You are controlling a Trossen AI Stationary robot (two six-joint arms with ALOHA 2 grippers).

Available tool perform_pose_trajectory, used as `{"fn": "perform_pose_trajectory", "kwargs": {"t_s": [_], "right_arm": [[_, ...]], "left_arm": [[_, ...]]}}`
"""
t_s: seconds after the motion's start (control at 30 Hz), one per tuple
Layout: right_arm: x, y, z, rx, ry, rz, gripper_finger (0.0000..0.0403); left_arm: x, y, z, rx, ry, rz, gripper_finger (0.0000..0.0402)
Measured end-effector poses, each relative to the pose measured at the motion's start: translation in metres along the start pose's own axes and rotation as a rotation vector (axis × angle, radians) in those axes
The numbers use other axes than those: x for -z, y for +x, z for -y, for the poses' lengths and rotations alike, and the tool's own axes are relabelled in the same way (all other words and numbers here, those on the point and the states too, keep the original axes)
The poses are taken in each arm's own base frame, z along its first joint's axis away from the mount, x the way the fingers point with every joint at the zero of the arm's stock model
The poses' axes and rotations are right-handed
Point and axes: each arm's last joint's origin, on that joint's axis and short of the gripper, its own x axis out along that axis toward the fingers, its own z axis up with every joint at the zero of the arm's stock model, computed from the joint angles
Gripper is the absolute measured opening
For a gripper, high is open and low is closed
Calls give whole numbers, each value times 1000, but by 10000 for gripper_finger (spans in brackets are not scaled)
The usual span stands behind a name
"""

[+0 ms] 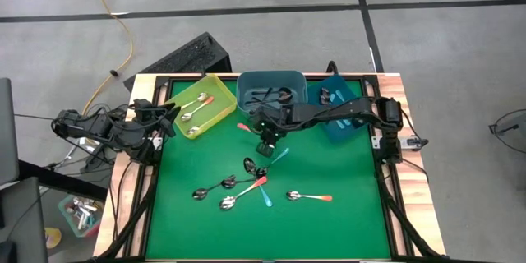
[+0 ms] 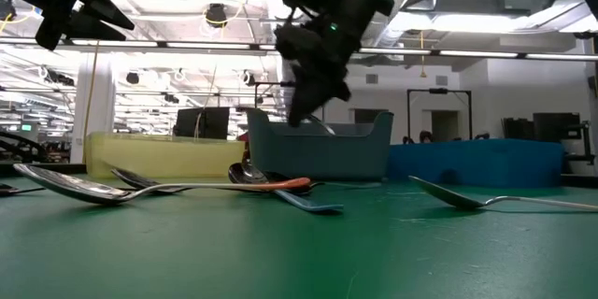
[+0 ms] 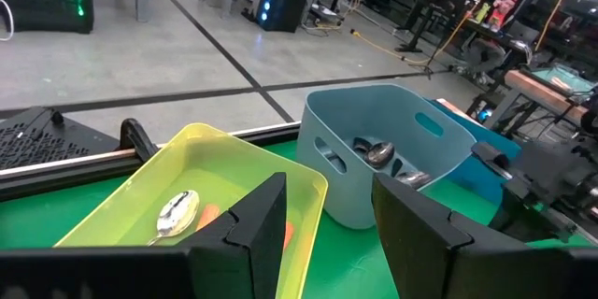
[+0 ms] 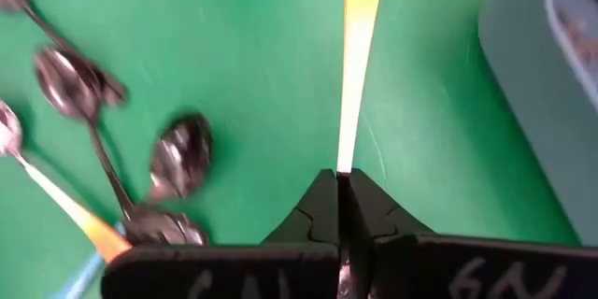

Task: Sort silverware by color (type)
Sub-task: Put the orange spoon into the yellow bin

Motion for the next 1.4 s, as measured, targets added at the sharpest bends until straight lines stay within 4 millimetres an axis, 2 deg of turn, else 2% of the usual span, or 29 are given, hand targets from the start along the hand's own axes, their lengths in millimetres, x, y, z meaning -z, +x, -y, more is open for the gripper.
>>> {"fn": "perform_pose_trajectory", "kwargs": {"t_s": [0.5,0.8,1.1,1.2,1.4], "right_arm": [[-64,-25,-8,-127,-97,642,7],[-86,-48,-8,-147,-204,967,10],[-93,-51,12,-100,-149,1001,10],[-95,-53,13,-92,-144,1004,9],[-125,-46,3,-67,-161,989,9]], "left_arm": [[0,0,0,0,-7,1,143],[0,0,0,0,-8,1,143],[0,0,0,-1,-8,2,143],[0,0,0,-1,-8,1,143],[0,0,0,3,-9,-2,143]]}}
